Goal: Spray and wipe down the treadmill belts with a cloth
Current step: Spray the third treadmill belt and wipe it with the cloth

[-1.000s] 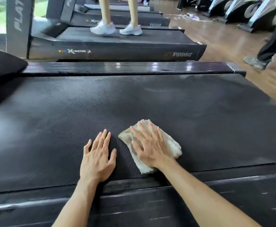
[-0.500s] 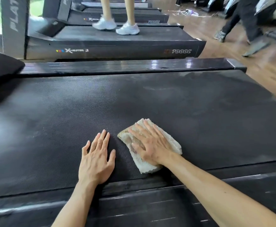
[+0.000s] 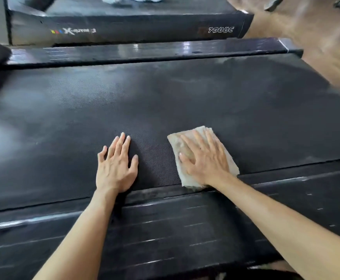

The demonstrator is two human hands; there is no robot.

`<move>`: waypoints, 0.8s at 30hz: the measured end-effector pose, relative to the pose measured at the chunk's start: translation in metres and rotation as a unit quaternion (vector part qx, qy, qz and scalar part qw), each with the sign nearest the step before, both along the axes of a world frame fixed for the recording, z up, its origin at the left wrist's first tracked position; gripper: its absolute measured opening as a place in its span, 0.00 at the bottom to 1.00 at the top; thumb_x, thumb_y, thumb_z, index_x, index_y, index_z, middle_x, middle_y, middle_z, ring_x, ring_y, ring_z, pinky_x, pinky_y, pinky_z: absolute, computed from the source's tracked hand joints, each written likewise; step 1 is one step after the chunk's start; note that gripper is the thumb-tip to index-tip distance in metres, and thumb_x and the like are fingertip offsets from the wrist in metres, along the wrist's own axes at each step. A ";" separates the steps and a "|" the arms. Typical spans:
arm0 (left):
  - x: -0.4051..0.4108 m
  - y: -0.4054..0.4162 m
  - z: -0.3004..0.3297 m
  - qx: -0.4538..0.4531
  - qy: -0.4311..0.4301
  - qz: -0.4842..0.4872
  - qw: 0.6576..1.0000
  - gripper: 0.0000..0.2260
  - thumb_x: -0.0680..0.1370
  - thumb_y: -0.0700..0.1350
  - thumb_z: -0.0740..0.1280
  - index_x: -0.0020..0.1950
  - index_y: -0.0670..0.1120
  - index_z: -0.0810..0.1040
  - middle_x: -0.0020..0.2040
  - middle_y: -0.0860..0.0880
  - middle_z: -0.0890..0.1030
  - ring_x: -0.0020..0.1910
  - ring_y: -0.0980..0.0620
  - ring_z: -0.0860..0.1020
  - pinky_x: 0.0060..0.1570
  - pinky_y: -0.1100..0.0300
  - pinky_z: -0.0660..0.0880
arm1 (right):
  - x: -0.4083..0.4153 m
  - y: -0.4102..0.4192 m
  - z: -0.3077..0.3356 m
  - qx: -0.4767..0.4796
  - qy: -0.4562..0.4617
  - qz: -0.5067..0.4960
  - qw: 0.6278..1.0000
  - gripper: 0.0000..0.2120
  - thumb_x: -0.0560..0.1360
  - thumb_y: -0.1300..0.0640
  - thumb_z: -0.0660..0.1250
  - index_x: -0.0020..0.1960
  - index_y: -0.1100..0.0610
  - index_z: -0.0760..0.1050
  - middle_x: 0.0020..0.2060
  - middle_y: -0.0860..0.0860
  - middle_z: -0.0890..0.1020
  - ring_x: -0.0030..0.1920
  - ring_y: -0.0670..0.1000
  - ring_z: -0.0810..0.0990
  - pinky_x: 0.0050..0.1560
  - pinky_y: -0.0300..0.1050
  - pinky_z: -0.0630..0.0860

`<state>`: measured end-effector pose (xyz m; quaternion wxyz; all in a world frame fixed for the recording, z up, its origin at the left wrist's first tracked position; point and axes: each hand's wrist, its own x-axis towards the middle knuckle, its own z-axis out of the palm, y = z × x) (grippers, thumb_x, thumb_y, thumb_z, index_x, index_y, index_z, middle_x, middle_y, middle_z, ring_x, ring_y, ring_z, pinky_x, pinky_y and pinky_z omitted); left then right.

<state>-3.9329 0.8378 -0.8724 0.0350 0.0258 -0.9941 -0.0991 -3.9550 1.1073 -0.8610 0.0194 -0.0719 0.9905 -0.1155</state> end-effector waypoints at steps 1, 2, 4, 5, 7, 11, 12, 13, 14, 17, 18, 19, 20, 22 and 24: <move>-0.001 0.000 0.000 0.000 0.000 0.002 1.000 0.33 0.79 0.60 0.47 0.83 0.51 0.55 0.84 0.54 0.51 0.82 0.55 0.49 0.79 0.49 0.48 | -0.010 0.001 0.001 0.013 -0.007 -0.033 0.999 0.31 0.81 0.34 0.52 0.83 0.38 0.52 0.84 0.49 0.48 0.83 0.58 0.38 0.81 0.58 0.36; -0.001 0.000 0.000 -0.002 -0.003 0.001 1.000 0.33 0.79 0.60 0.47 0.83 0.51 0.55 0.84 0.54 0.51 0.82 0.55 0.49 0.79 0.48 0.48 | -0.022 -0.005 0.002 0.024 -0.011 -0.059 0.998 0.32 0.82 0.36 0.51 0.83 0.41 0.51 0.84 0.52 0.48 0.83 0.60 0.38 0.80 0.59 0.34; -0.001 0.001 -0.001 -0.004 -0.003 0.001 1.000 0.33 0.79 0.60 0.46 0.83 0.51 0.55 0.84 0.54 0.51 0.82 0.55 0.49 0.79 0.48 0.48 | -0.043 -0.032 0.003 0.040 -0.011 -0.084 0.996 0.32 0.84 0.39 0.50 0.84 0.47 0.49 0.84 0.59 0.46 0.82 0.63 0.37 0.79 0.61 0.31; -0.001 0.000 -0.001 -0.003 -0.001 0.001 1.000 0.33 0.79 0.60 0.46 0.83 0.51 0.54 0.84 0.54 0.50 0.82 0.55 0.49 0.79 0.48 0.48 | -0.051 -0.049 0.002 0.033 -0.013 -0.089 0.995 0.32 0.84 0.40 0.50 0.84 0.50 0.49 0.83 0.63 0.46 0.82 0.64 0.37 0.78 0.61 0.30; -0.002 0.000 -0.001 -0.001 0.001 -0.001 1.000 0.33 0.78 0.60 0.46 0.83 0.51 0.54 0.84 0.54 0.50 0.82 0.55 0.48 0.79 0.49 0.48 | -0.063 -0.077 0.001 0.018 -0.015 -0.085 0.996 0.33 0.84 0.43 0.51 0.84 0.56 0.48 0.81 0.68 0.43 0.82 0.65 0.36 0.78 0.61 0.29; -0.003 0.000 -0.002 -0.006 -0.002 0.000 1.000 0.35 0.77 0.61 0.43 0.83 0.52 0.53 0.84 0.55 0.49 0.82 0.56 0.47 0.79 0.50 0.47 | -0.059 -0.108 0.003 0.014 -0.017 0.011 1.000 0.33 0.85 0.44 0.48 0.85 0.57 0.42 0.81 0.68 0.41 0.82 0.63 0.34 0.79 0.58 0.28; -0.003 0.000 -0.002 -0.007 -0.001 -0.001 1.000 0.35 0.77 0.62 0.43 0.83 0.52 0.53 0.84 0.55 0.49 0.82 0.56 0.47 0.79 0.49 0.47 | -0.051 -0.108 0.005 0.001 -0.017 0.033 0.999 0.33 0.85 0.44 0.48 0.85 0.56 0.42 0.81 0.66 0.40 0.82 0.62 0.34 0.79 0.57 0.29; -0.004 -0.001 -0.001 -0.006 0.000 -0.001 1.000 0.35 0.77 0.62 0.43 0.83 0.51 0.53 0.84 0.55 0.49 0.82 0.56 0.47 0.79 0.49 0.47 | -0.040 -0.104 0.006 -0.015 -0.020 0.050 0.998 0.33 0.85 0.44 0.49 0.85 0.54 0.43 0.82 0.65 0.40 0.82 0.61 0.33 0.79 0.56 0.29; -0.004 -0.001 -0.001 -0.005 0.000 -0.001 1.000 0.35 0.77 0.62 0.43 0.83 0.51 0.53 0.84 0.55 0.49 0.82 0.56 0.47 0.79 0.49 0.47 | -0.027 -0.095 0.007 -0.031 -0.026 0.060 0.997 0.33 0.85 0.43 0.50 0.85 0.52 0.43 0.82 0.63 0.39 0.82 0.60 0.33 0.79 0.56 0.29; -0.002 0.000 -0.001 -0.006 0.001 -0.003 1.000 0.35 0.77 0.61 0.43 0.83 0.51 0.53 0.84 0.55 0.48 0.82 0.57 0.47 0.79 0.50 0.47 | 0.001 -0.054 0.004 -0.024 -0.029 0.020 0.999 0.32 0.84 0.40 0.49 0.85 0.47 0.44 0.83 0.59 0.40 0.82 0.59 0.35 0.79 0.57 0.31; -0.002 -0.001 -0.002 -0.005 0.003 -0.004 1.000 0.35 0.77 0.61 0.43 0.83 0.51 0.53 0.84 0.55 0.48 0.82 0.57 0.47 0.79 0.50 0.46 | 0.003 -0.040 0.003 -0.012 -0.026 -0.011 1.000 0.33 0.84 0.39 0.49 0.85 0.46 0.44 0.83 0.59 0.41 0.82 0.59 0.35 0.80 0.58 0.32; -0.003 -0.001 -0.002 -0.004 0.004 -0.005 1.000 0.34 0.77 0.61 0.43 0.83 0.51 0.53 0.84 0.55 0.48 0.82 0.57 0.47 0.79 0.50 0.46 | -0.002 -0.031 0.004 0.004 -0.025 -0.042 0.999 0.33 0.84 0.39 0.49 0.85 0.47 0.45 0.83 0.60 0.42 0.82 0.60 0.36 0.80 0.60 0.32; -0.002 -0.002 -0.002 -0.002 0.007 -0.004 1.000 0.34 0.78 0.61 0.44 0.83 0.51 0.53 0.84 0.55 0.49 0.82 0.56 0.47 0.79 0.49 0.47 | -0.011 -0.027 0.005 0.023 -0.028 -0.071 0.997 0.33 0.84 0.39 0.49 0.85 0.48 0.45 0.83 0.61 0.42 0.82 0.62 0.36 0.79 0.61 0.32; -0.002 -0.001 -0.003 -0.004 0.013 -0.004 1.000 0.34 0.78 0.61 0.45 0.83 0.50 0.55 0.84 0.54 0.51 0.82 0.55 0.49 0.79 0.48 0.49 | -0.038 -0.032 0.006 0.047 -0.039 -0.106 0.992 0.35 0.84 0.40 0.48 0.85 0.53 0.44 0.82 0.66 0.42 0.81 0.65 0.35 0.78 0.62 0.29; -0.003 -0.001 -0.004 -0.003 0.013 -0.005 1.000 0.34 0.78 0.61 0.45 0.83 0.50 0.56 0.84 0.54 0.52 0.82 0.55 0.50 0.79 0.47 0.50 | -0.064 -0.049 0.007 0.048 -0.040 -0.108 0.992 0.36 0.84 0.41 0.49 0.85 0.56 0.43 0.81 0.70 0.41 0.81 0.68 0.34 0.78 0.63 0.29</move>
